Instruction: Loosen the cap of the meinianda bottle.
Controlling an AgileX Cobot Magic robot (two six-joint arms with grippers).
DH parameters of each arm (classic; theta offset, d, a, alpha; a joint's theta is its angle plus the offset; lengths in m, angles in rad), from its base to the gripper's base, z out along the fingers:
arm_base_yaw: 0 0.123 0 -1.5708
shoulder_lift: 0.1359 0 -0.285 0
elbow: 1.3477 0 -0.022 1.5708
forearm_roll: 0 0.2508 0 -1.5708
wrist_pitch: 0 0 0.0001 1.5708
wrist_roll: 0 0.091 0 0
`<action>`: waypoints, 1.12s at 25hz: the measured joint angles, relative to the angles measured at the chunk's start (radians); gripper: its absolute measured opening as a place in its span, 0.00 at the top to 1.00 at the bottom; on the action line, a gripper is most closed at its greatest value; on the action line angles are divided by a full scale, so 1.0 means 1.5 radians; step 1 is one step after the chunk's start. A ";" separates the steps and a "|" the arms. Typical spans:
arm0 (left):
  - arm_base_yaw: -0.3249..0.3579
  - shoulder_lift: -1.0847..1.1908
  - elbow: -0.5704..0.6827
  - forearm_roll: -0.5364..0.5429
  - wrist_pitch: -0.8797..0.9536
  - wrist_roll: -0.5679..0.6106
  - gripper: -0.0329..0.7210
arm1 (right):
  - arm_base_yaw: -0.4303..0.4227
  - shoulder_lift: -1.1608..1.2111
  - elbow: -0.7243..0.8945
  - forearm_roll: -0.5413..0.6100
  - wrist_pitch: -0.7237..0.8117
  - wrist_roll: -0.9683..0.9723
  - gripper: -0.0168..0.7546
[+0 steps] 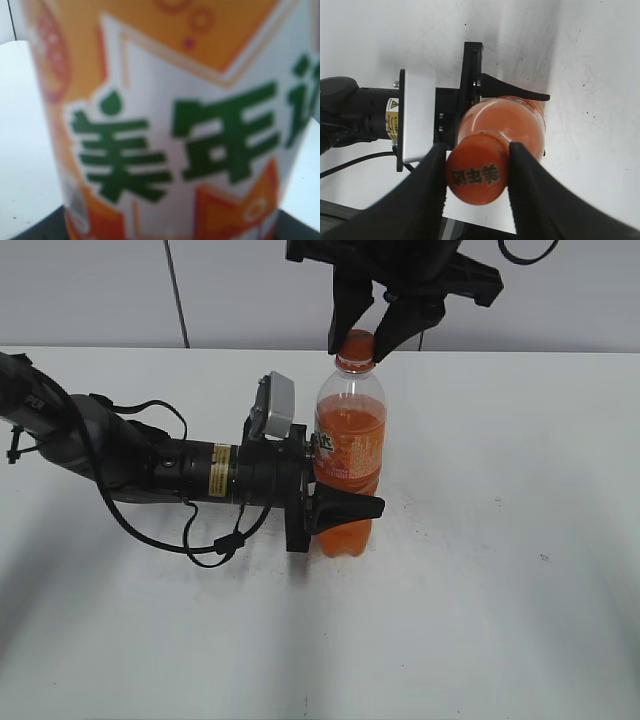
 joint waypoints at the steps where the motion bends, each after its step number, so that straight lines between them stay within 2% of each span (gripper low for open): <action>1: 0.000 0.000 0.000 0.000 0.000 0.000 0.44 | 0.000 0.000 0.000 0.000 0.000 -0.008 0.61; 5: 0.000 0.000 0.000 0.000 0.000 0.000 0.44 | 0.000 0.000 -0.001 0.000 0.000 -0.118 0.61; 11: 0.000 0.000 0.000 -0.001 0.001 0.000 0.44 | 0.000 0.000 -0.003 0.005 0.000 -0.435 0.62; 15: 0.000 0.000 0.000 -0.002 0.001 -0.001 0.44 | 0.000 0.000 -0.003 0.006 0.001 -0.585 0.62; 21: 0.000 0.000 0.000 -0.002 0.001 -0.001 0.44 | 0.000 0.000 -0.003 0.006 0.002 -0.725 0.62; 28: 0.000 0.000 0.000 -0.002 0.001 -0.001 0.44 | 0.000 -0.006 -0.003 0.006 0.004 -0.764 0.62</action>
